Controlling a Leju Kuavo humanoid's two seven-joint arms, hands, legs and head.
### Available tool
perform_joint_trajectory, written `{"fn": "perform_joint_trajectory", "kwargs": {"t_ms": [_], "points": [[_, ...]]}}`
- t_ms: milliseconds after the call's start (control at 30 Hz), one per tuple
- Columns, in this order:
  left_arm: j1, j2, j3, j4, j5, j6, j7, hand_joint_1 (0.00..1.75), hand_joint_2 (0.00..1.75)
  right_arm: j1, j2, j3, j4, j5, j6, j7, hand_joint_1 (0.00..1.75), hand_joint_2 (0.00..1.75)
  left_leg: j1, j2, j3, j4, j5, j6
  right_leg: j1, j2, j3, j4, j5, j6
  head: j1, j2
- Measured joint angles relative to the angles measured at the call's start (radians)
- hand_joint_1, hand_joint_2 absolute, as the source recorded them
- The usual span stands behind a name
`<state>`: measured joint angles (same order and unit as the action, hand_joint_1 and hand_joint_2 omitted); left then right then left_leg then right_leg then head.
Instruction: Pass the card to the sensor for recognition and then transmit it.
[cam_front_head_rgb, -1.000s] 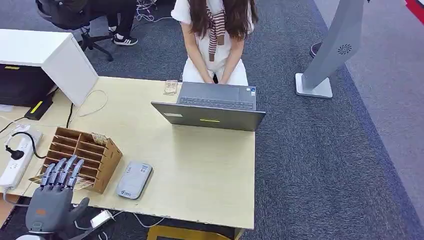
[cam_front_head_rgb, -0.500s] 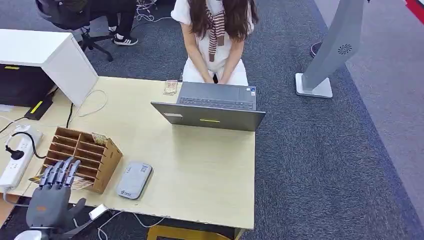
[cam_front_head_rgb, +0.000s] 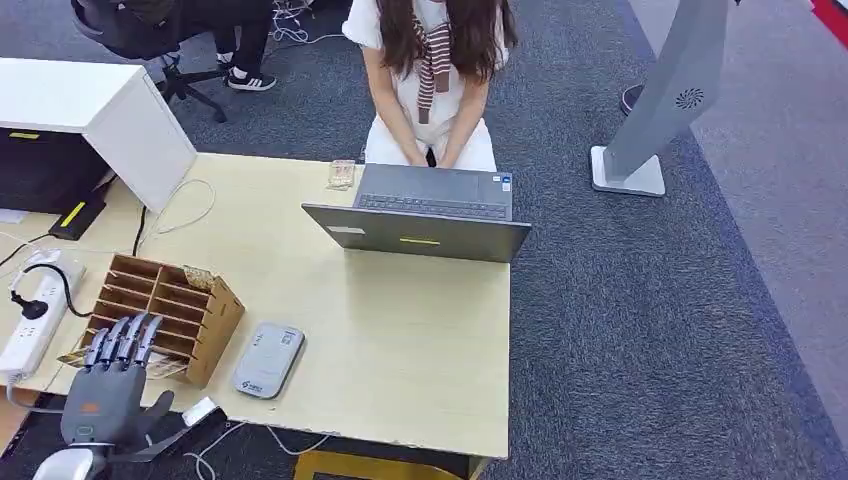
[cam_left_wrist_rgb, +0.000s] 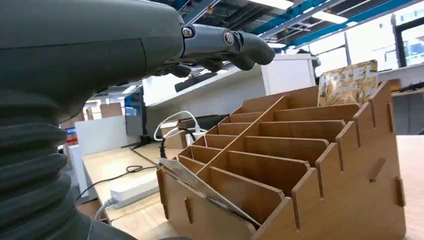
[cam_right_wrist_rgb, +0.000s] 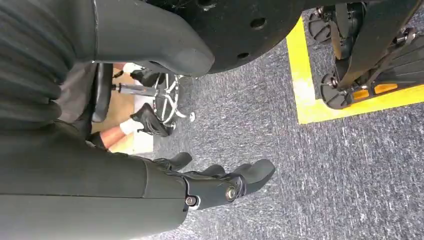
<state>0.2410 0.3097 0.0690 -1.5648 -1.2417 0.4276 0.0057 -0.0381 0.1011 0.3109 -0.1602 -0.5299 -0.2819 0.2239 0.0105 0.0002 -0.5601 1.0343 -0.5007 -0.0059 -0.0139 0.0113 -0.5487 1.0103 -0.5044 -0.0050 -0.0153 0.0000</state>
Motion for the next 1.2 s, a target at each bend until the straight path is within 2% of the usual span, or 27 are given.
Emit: {"fn": "perform_joint_trajectory", "kwargs": {"t_ms": [333, 1200], "points": [[-0.020, -0.015, 0.000, 0.017, -0.005, -0.001, 0.000, 0.00, 1.75, -0.001, 0.000, 0.004, 0.000, 0.000, 0.007, -0.001, 0.00, 1.75, 0.000, 0.000, 0.000, 0.000, 0.000, 0.000, 0.000, 0.000, 0.000, 0.000, 0.000, 0.000, 0.000, 0.000], [-0.021, -0.014, 0.034, 0.048, 0.000, 0.007, 0.003, 0.00, 1.75, -0.001, -0.001, 0.011, 0.000, 0.002, 0.008, -0.001, 0.00, 1.75, 0.000, 0.000, 0.000, 0.000, 0.000, 0.000, 0.000, 0.000, 0.000, 0.000, 0.000, 0.000, 0.000, 0.000]]}}
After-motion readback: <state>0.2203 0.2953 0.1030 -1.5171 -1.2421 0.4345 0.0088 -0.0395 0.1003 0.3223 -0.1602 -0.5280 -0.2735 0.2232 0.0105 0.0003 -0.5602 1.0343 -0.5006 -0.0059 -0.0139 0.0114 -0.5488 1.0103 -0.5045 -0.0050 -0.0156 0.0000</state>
